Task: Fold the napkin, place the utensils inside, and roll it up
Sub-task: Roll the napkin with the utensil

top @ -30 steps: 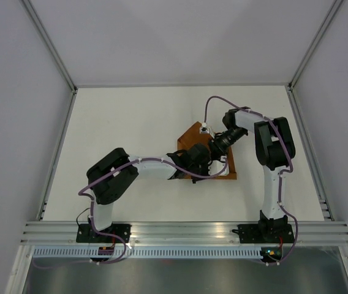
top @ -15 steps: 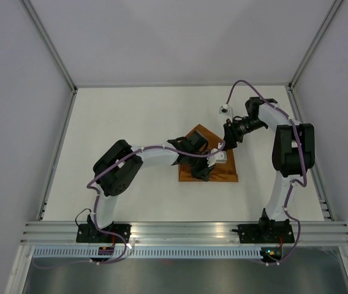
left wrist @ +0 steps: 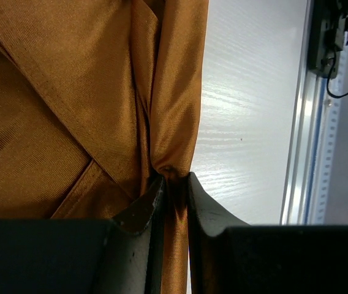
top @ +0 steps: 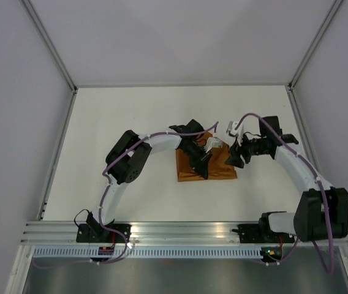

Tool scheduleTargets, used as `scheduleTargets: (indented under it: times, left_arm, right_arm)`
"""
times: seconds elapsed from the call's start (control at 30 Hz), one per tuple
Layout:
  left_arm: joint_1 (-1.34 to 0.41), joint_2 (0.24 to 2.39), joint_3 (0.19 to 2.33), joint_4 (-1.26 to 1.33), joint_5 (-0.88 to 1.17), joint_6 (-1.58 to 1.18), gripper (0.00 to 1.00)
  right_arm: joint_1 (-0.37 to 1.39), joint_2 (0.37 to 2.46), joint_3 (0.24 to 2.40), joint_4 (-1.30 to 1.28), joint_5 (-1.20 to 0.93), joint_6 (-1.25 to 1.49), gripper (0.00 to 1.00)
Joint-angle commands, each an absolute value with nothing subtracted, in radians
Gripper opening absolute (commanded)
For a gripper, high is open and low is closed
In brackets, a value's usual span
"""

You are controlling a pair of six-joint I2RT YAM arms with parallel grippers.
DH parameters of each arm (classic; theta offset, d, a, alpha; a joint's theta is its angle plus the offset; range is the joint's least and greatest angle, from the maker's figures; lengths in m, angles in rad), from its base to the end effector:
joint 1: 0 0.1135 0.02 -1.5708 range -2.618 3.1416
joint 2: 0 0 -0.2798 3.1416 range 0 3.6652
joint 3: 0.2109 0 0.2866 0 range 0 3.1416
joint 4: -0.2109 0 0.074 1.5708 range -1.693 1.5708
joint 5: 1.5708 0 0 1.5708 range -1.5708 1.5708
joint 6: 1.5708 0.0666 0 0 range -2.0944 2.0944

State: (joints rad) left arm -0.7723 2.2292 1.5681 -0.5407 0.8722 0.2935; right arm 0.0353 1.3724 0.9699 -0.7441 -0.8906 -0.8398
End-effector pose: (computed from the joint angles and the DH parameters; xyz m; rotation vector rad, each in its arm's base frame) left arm 0.3164 -0.3794 0.1011 1.5694 2.1999 -1.3380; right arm 0.2919 0.0621 0.2276 -1.1870 1.9804 0.8150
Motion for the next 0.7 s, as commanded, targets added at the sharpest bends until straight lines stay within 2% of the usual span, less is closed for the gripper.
scheduleTargets:
  times: [0.0, 0.13, 0.3, 0.67]
  left_arm:
    - [-0.741, 2.316, 1.612, -0.676, 0.911, 0.25, 0.02]
    - [-0.732, 2.344, 1.632, -0.695, 0.937, 0.233, 0.02]
    - [-0.732, 2.364, 1.651, -0.709, 0.945, 0.219, 0.02]
    - [-0.73, 2.387, 1.669, -0.719, 0.956, 0.212, 0.02]
  right_arm:
    - [0.173, 1.211, 0.797, -0.454, -0.718, -0.854, 0.63]
    - [0.343, 1.126, 0.632, -0.307, -0.548, -0.839, 0.66]
    - [0.497, 1.156, 0.552, -0.216, -0.404, -0.847, 0.66]
    - [0.667, 1.259, 0.479, -0.042, -0.253, -0.83, 0.65]
